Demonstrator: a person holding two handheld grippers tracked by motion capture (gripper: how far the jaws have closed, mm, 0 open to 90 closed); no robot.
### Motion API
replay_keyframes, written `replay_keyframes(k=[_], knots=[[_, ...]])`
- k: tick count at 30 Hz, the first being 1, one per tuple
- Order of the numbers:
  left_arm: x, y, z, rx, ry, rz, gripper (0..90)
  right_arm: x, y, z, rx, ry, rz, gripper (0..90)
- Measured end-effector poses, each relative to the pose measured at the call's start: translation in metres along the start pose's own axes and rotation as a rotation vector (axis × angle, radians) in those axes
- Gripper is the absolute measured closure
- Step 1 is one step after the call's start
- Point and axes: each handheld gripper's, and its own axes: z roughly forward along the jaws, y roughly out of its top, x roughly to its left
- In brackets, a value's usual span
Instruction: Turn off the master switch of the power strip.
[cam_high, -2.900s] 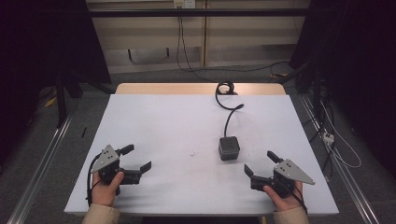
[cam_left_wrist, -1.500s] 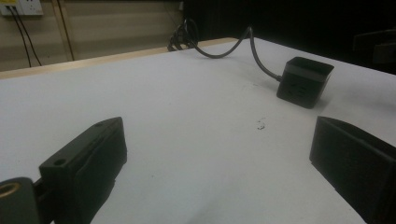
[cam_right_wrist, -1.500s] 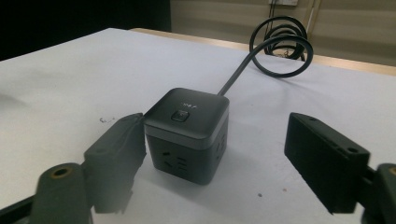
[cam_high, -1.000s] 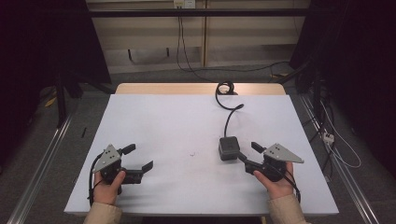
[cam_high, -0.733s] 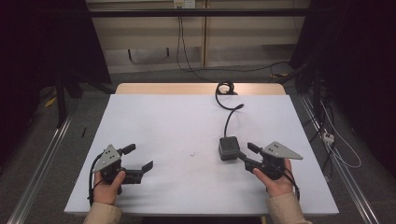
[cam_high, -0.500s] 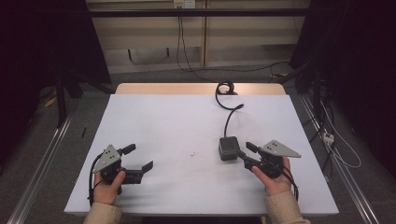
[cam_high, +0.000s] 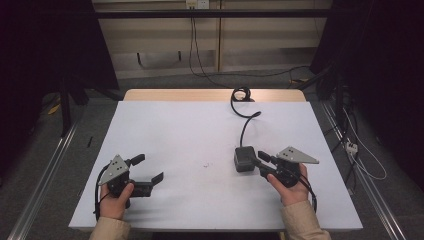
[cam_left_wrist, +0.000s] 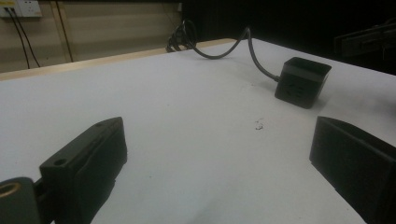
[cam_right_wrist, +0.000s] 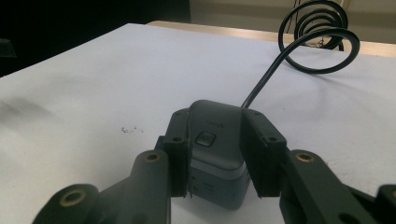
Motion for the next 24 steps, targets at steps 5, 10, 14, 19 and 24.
replay_keyframes(k=[5,10,14,19,24], knots=[[0.0,0.0,0.0,0.0,-0.002,-0.001,3.6,0.0,0.001,0.003,0.004,0.001,-0.011,67.3],[0.0,0.0,0.0,-0.002,-0.002,-0.001,3.6,0.0,0.002,0.006,0.012,0.005,-0.008,69.3],[0.0,0.0,0.0,-0.004,-0.004,-0.009,3.6,0.0,0.001,0.008,0.025,0.005,-0.011,70.2],[0.0,0.0,-0.001,-0.002,-0.003,-0.002,3.6,0.0,0.0,0.01,0.026,0.004,-0.011,72.0],[0.0,0.0,0.0,-0.003,-0.004,-0.003,3.6,-0.001,0.001,0.011,0.027,0.01,-0.01,75.1]])
